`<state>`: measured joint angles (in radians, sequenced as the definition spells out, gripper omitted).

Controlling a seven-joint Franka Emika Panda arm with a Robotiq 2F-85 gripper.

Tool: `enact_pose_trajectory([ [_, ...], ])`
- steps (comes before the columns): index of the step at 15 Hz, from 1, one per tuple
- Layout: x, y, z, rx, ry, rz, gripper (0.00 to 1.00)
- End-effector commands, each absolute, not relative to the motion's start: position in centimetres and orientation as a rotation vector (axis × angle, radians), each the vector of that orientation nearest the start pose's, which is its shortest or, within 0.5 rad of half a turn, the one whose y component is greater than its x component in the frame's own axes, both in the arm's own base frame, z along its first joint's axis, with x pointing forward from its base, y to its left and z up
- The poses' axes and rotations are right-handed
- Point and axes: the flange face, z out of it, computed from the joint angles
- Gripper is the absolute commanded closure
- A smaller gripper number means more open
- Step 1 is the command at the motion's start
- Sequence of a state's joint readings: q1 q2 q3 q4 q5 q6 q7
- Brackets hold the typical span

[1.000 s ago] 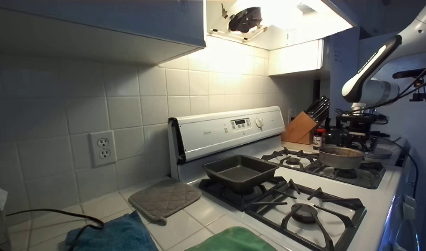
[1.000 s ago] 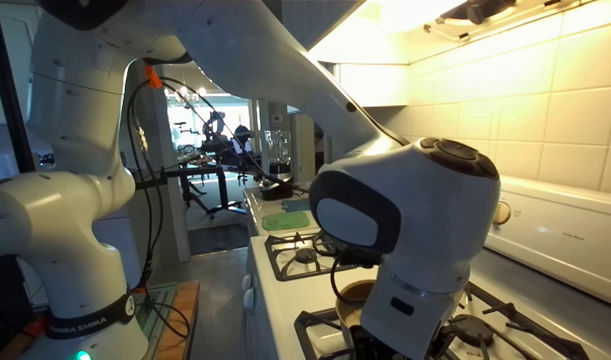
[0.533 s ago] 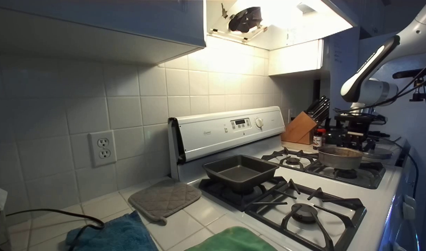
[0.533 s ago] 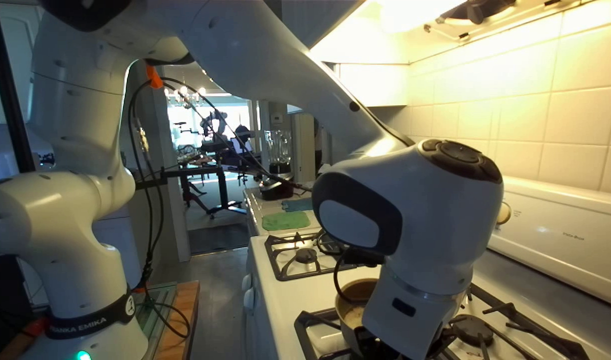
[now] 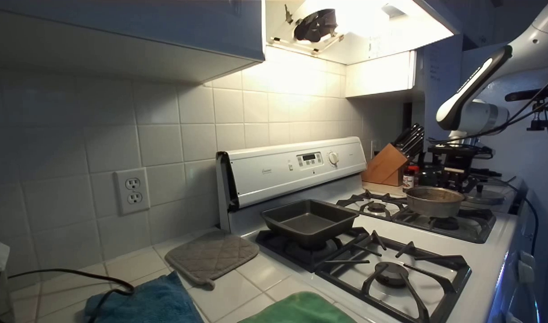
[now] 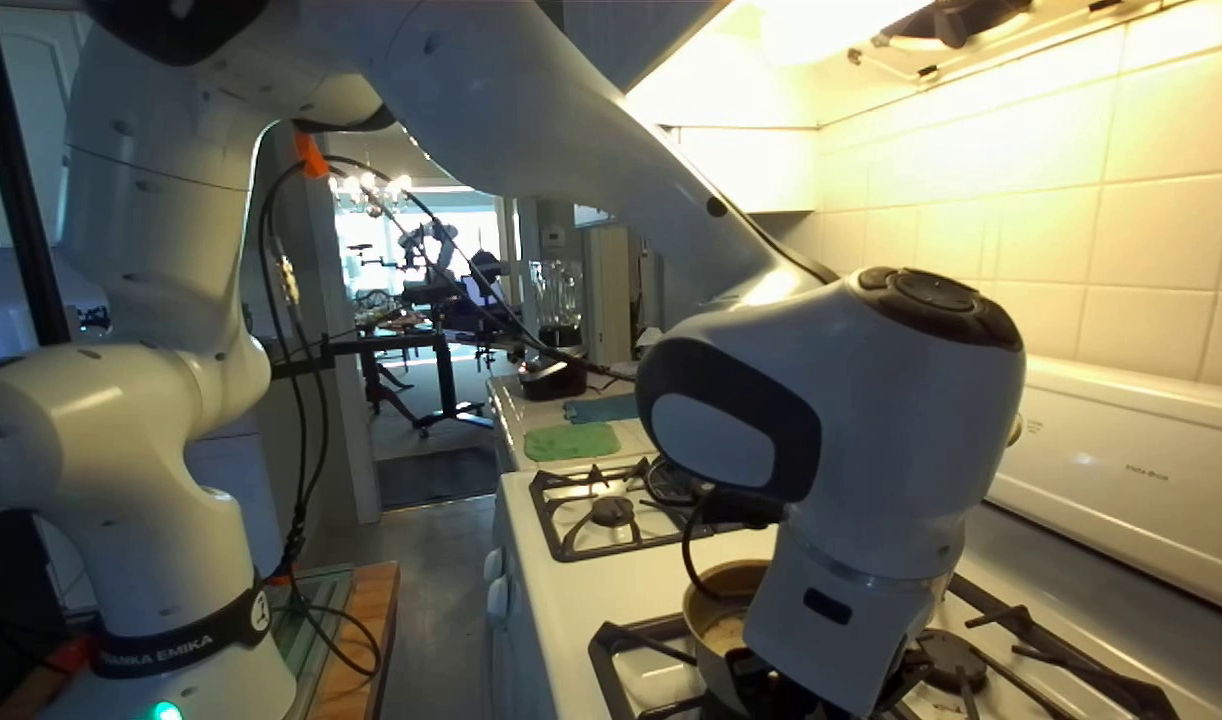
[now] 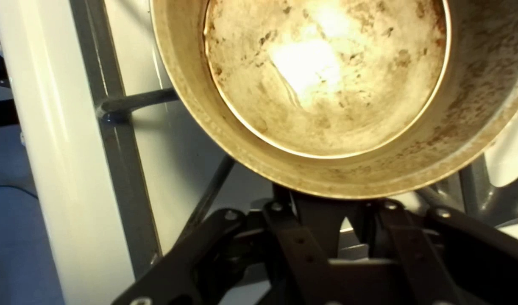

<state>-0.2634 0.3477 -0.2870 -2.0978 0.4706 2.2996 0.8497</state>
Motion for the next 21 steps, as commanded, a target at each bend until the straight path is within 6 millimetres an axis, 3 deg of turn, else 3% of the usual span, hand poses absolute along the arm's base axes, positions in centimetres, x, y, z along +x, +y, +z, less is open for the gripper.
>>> enact_pose_trajectory([
  [1,51.2,-29.5,25.7,-1.858,2.209,0.175,0.89],
  [13,55.1,-30.2,24.6,-1.791,2.224,0.159,0.89],
  [21,57.8,-30.6,25.2,-1.742,2.240,0.119,0.89],
])
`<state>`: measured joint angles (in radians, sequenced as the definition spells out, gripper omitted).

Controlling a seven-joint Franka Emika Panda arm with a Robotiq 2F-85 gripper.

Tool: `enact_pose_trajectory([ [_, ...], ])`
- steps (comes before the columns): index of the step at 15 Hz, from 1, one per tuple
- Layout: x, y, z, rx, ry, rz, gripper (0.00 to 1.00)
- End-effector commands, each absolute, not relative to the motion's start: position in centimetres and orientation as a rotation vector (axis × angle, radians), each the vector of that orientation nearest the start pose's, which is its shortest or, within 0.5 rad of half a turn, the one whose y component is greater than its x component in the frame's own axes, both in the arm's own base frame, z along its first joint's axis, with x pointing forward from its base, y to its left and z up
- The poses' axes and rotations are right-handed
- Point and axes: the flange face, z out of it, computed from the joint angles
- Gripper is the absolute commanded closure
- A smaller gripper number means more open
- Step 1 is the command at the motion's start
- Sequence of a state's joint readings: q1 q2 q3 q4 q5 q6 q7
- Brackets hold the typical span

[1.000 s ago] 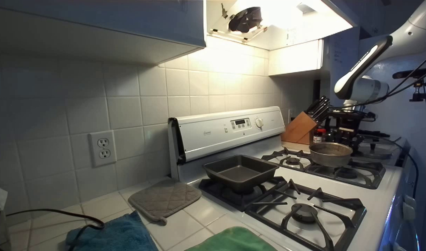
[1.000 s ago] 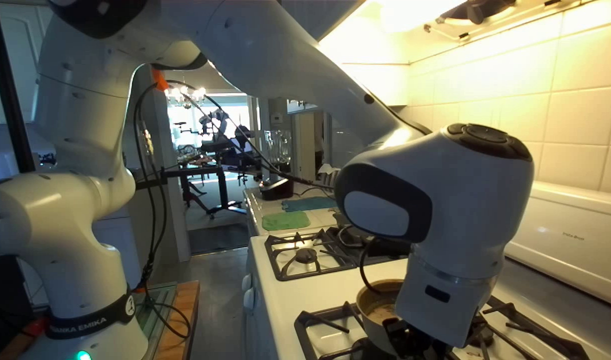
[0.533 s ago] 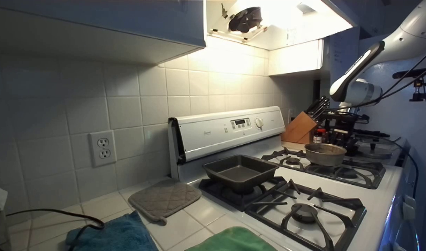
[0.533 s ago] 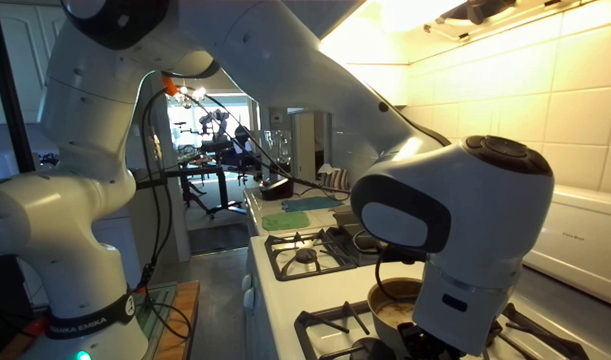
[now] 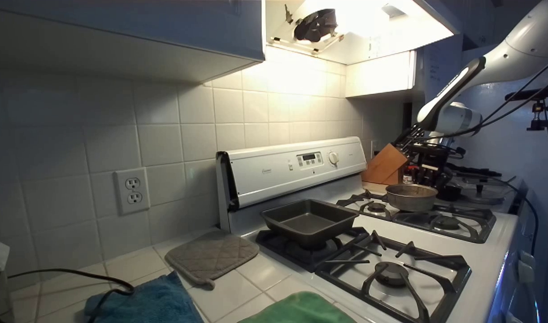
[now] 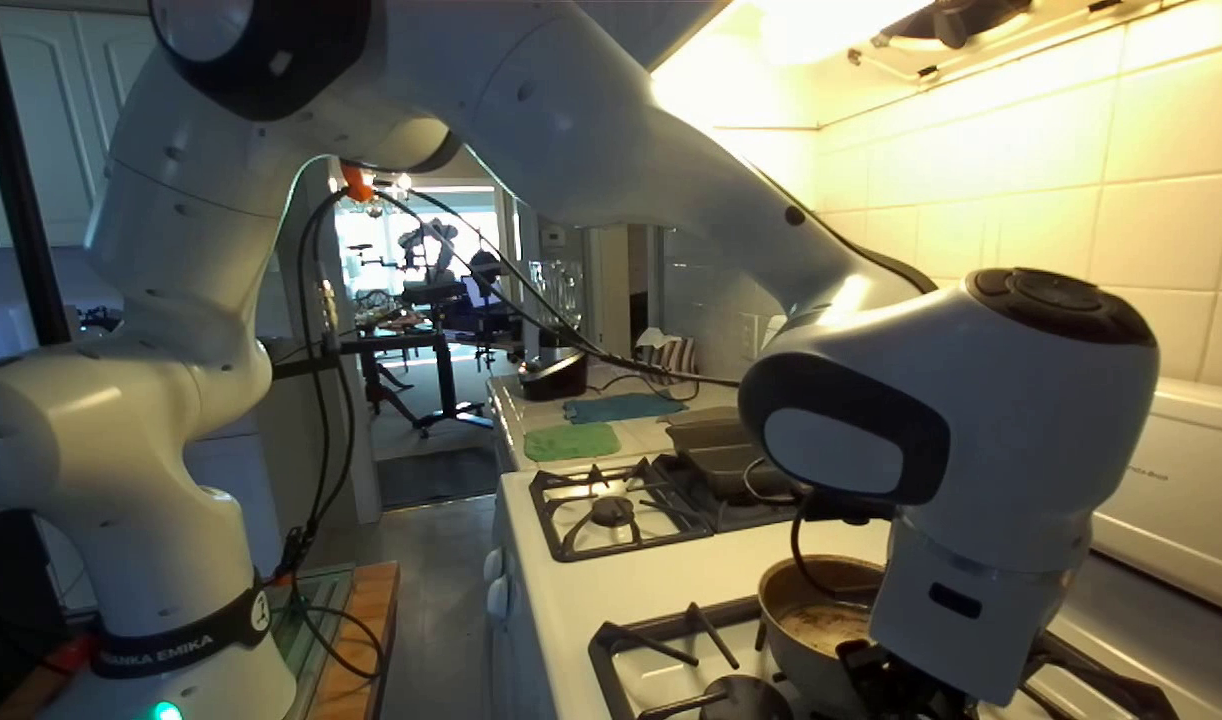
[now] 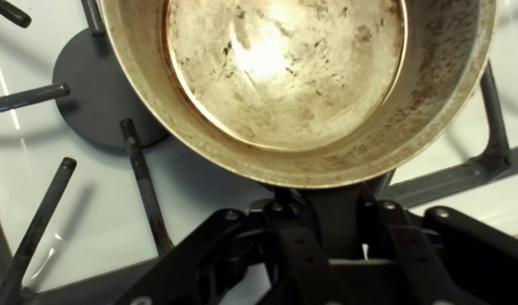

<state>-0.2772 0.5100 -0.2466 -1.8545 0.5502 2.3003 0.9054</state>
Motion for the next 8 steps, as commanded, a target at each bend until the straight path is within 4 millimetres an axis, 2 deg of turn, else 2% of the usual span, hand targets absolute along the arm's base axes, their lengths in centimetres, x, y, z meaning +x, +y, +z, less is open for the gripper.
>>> enact_pose_trajectory([
  [1,58.0,-30.6,25.2,-1.736,2.243,0.117,0.89],
  [8,59.9,-30.5,24.6,-1.695,2.275,0.109,0.89],
])
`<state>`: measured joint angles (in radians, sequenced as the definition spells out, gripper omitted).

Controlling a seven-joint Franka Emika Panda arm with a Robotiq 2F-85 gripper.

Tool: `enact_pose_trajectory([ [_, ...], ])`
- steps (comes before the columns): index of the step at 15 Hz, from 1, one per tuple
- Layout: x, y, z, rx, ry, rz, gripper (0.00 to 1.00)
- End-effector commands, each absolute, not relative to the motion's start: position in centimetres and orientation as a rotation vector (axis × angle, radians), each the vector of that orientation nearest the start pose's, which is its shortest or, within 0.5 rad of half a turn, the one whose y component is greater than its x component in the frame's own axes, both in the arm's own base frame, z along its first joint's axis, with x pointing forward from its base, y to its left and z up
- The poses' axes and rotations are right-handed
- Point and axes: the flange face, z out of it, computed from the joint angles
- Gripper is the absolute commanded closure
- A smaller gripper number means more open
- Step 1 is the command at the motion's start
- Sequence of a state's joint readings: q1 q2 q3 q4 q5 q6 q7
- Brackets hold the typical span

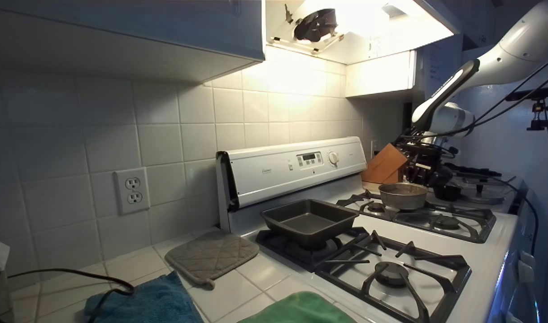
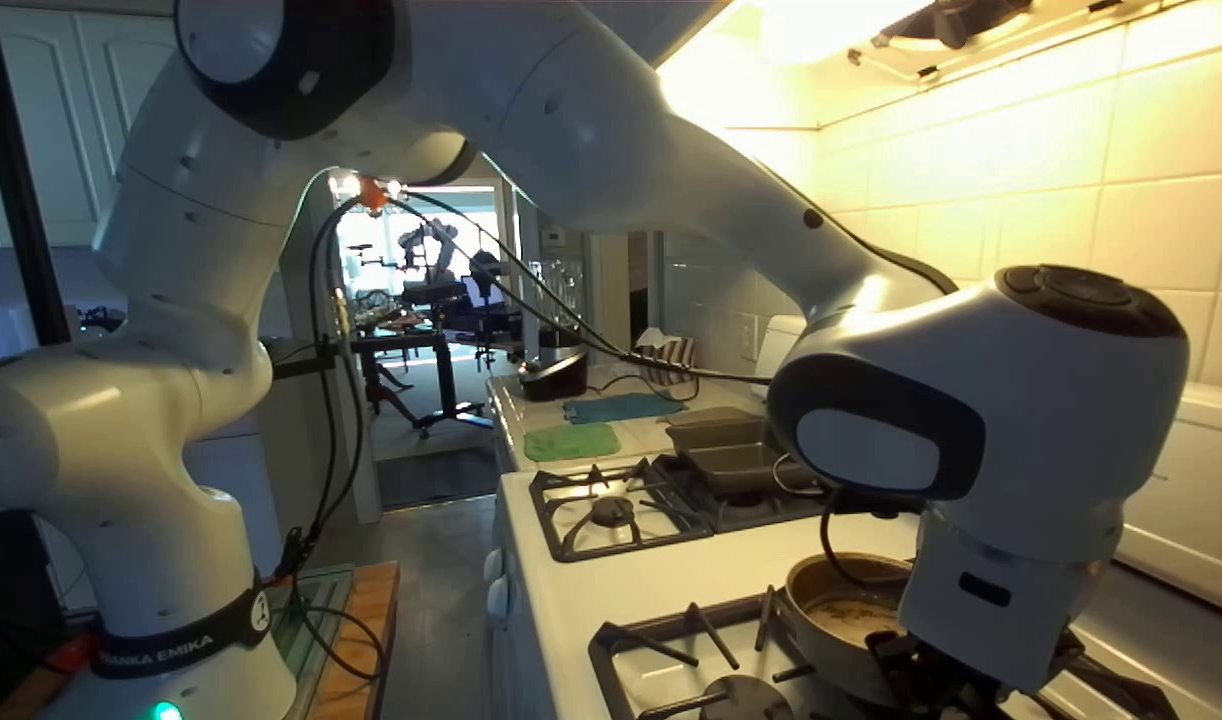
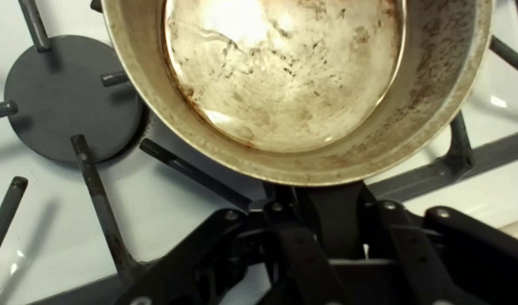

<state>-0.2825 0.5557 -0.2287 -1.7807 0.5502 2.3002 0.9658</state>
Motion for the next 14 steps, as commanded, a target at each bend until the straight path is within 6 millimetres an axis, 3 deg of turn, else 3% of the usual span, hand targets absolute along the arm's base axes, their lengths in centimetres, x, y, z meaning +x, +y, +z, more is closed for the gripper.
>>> enact_pose_trajectory([
  [1,60.2,-30.5,24.5,-1.691,2.282,0.107,0.89],
  [14,63.6,-29.2,24.3,-1.655,2.307,0.074,0.89],
])
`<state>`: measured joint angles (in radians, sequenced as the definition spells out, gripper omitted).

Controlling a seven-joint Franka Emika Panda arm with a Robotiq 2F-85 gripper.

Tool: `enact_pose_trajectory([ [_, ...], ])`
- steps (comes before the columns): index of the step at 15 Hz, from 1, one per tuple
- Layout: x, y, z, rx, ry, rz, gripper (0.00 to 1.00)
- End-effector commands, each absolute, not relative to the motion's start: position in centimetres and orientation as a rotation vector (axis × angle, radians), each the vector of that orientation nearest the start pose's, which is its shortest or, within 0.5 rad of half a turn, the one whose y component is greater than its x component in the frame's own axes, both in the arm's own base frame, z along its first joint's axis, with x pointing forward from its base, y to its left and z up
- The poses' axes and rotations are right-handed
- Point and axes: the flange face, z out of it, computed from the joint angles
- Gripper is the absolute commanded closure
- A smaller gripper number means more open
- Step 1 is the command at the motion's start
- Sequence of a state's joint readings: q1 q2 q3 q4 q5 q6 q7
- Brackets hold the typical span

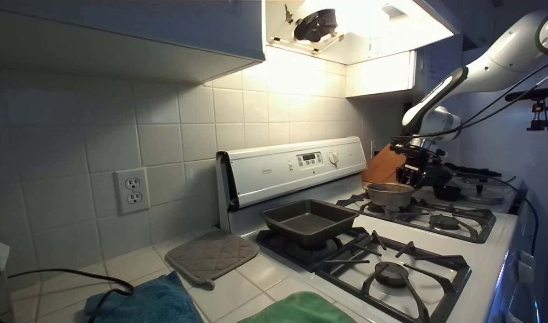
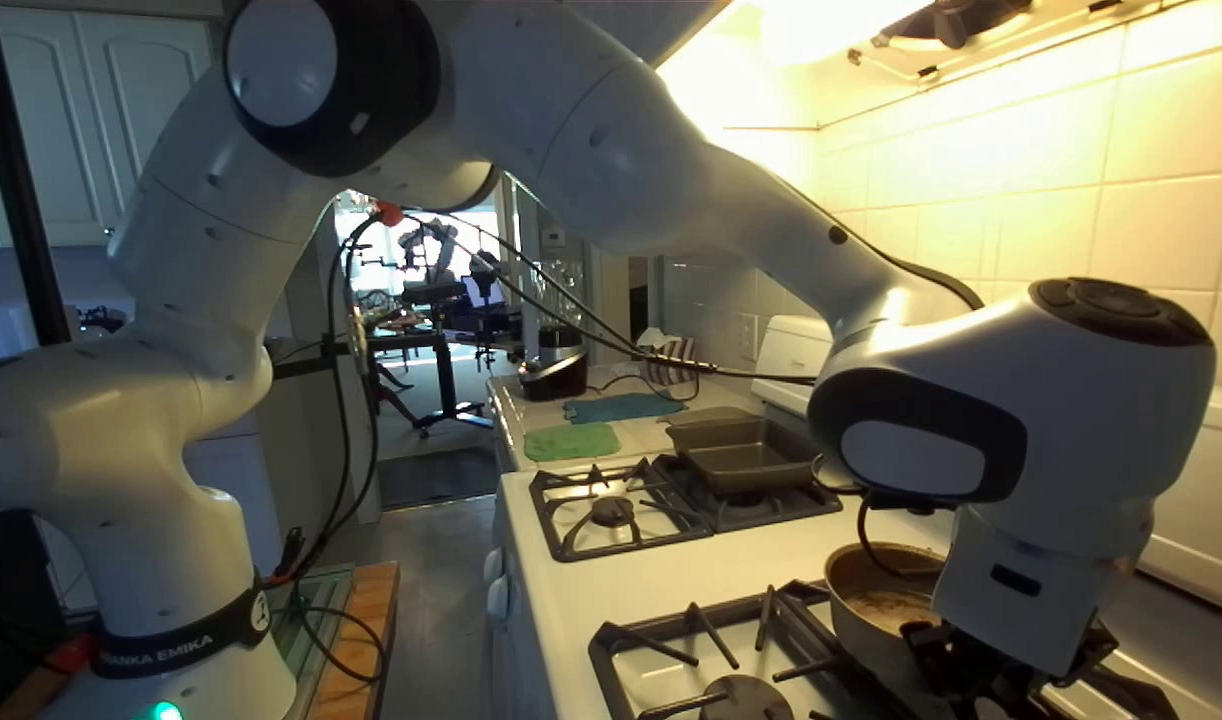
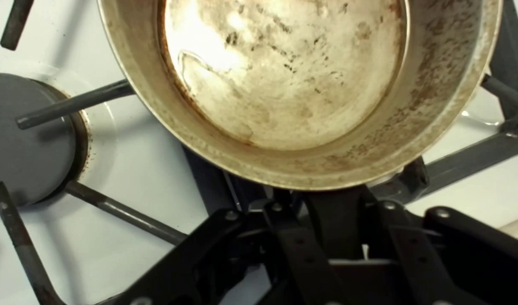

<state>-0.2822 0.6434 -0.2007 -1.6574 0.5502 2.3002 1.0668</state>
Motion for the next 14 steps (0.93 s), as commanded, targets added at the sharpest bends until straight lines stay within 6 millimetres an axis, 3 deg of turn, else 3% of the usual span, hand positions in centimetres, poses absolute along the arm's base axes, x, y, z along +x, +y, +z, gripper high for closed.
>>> enact_pose_trajectory([
  [1,63.81,-29.09,24.31,-1.657,2.305,0.073,0.89],
  [8,64.67,-28.34,24.38,-1.671,2.290,0.059,0.89],
  [9,64.68,-28.31,24.55,-1.671,2.289,0.051,0.83],
  [10,64.69,-28.29,24.66,-1.672,2.286,0.048,0.61],
  [11,64.73,-28.28,24.76,-1.672,2.286,0.044,0.58],
  [12,64.75,-28.25,24.82,-1.673,2.285,0.042,0.42],
  [14,64.79,-28.14,24.95,-1.673,2.282,0.035,0.27],
])
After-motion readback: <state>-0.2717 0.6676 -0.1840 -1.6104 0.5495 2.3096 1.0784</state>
